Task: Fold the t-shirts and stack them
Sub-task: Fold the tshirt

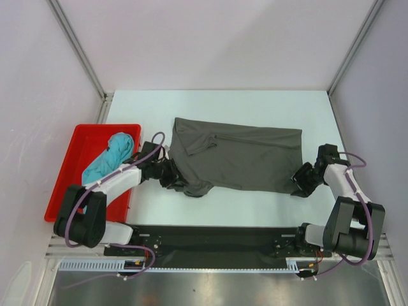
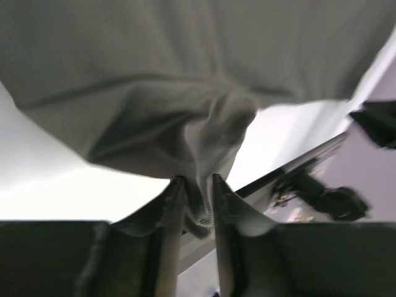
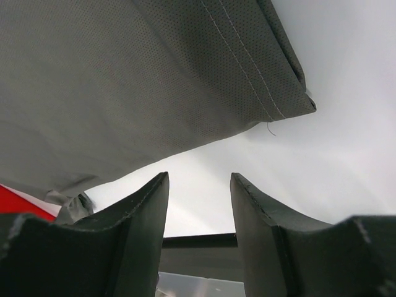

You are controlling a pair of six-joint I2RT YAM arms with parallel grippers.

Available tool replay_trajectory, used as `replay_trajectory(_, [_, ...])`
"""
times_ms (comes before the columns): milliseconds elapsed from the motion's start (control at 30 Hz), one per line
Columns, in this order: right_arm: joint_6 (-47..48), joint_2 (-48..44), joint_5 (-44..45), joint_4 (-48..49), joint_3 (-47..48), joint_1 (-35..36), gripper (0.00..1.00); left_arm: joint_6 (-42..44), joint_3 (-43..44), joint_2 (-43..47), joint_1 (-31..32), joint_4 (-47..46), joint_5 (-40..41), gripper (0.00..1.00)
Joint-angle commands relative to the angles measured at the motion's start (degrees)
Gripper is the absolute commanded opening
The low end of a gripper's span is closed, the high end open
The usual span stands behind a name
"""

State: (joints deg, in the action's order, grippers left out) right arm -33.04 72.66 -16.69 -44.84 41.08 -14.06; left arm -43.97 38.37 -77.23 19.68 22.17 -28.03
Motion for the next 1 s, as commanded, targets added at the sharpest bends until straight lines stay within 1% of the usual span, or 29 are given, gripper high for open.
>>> replay_trajectory(0, [-0.27,0.37,-1.07,1.07,0.32,0.53,0.5,-3.67,3.98,-4.31,-3.59,-8.8,-8.15,0.32])
replay_trajectory(33, [-0.19,0.46,-1.15,1.33,0.4,1.05,0.5,-4.28,5.3,-5.81,-3.69,-10.21,-9.48,0.38])
replay_trajectory(67, [-0.19,0.64,-1.07,1.42,0.4,1.23,0.5,-4.55,6.88,-9.57,-3.69,-11.87,-10.63,0.39])
replay_trajectory(100, [-0.1,0.64,-1.07,1.51,0.4,1.41,0.5,-4.99,9.59,-11.0,-3.6,-13.28,-14.47,0.43])
replay_trajectory(167, [0.16,0.9,-0.98,1.68,0.58,2.11,0.5,-6.4,11.72,-13.2,-3.25,-14.62,-17.13,0.48])
replay_trajectory(200, [0.17,0.99,-0.98,1.77,0.67,2.46,0.51,-5.87,13.21,-12.77,-3.25,-13.22,-15.84,0.5])
replay_trajectory(233, [0.25,1.08,-0.98,1.77,0.75,2.99,0.51,-3.52,13.74,-11.72,-3.33,-10.95,-13.74,0.56])
replay_trajectory(267, [0.17,1.08,-1.41,2.12,0.76,4.73,0.51,-1.67,14.27,-10.5,-3.25,-4.83,-11.28,0.6])
replay_trajectory(300, [0.25,1.16,-1.59,2.65,0.93,6.05,0.51,0.09,14.8,-7.44,-3.16,-1.73,-8.82,0.63])
replay_trajectory(333, [0.17,1.16,-1.77,2.91,1.11,7.37,0.51,3.24,14.63,-5.84,-3.07,0.91,-3.84,0.68])
replay_trajectory(367, [0.08,1.08,-2.12,3.44,1.19,8.78,0.51,4.49,14.19,-4.17,-2.9,5.38,-1.61,0.68])
replay_trajectory(400, [0.08,0.64,-2.47,4.92,1.2,12.62,0.51,5.55,13.23,-2.33,-2.81,7.51,1.2,0.69])
replay_trajectory(433, [0.08,0.38,-3.08,5.89,1.28,13.88,0.51,6.86,12.61,0.91,-2.81,9.62,5.75,0.69])
replay_trajectory(467, [0.34,0.29,-3.44,7.04,1.46,17.72,0.51,7.31,11.82,2.77,-2.81,12.43,7.71,0.69])
replay_trajectory(500, [0.34,0.11,-3.87,9.57,1.46,22.54,0.51,7.4,10.25,4.35,-2.72,13.32,9.12,0.7])
replay_trajectory(533, [0.34,0.63,-4.05,10.64,1.63,25.37,0.51,7.92,9.54,6.89,-2.63,14.03,11.05,0.7])
replay_trajectory(600, [-0.97,1.51,-3.7,13.62,2.07,29.86,0.49,8.28,7.52,8.41,-2.11,15.0,11.68,0.7])
replay_trajectory(633, [-1.59,3.17,-3.01,14.42,2.25,33.89,0.49,8.28,6.9,8.76,-2.02,15.35,12.29,0.69])
replay_trajectory(733, [-3.87,5.73,-3.17,17.32,3.04,39.0,0.45,7.58,5.14,8.59,-2.02,15.62,11.51,0.65])
replay_trajectory(800, [-4.92,7.93,-3.44,18.38,3.74,40.69,0.45,6.53,2.95,8.94,-2.02,14.05,8.62,0.64])
replay_trajectory(900, [-5.28,9.16,-3.35,18.3,4.53,42.54,0.46,3.98,-0.91,9.82,-1.93,10.88,3.88,0.65])
replay_trajectory(967, [-5.2,8.9,-1.16,16.9,4.97,42.37,0.48,2.75,-2.77,10.26,-1.93,10.0,3.07,0.68])
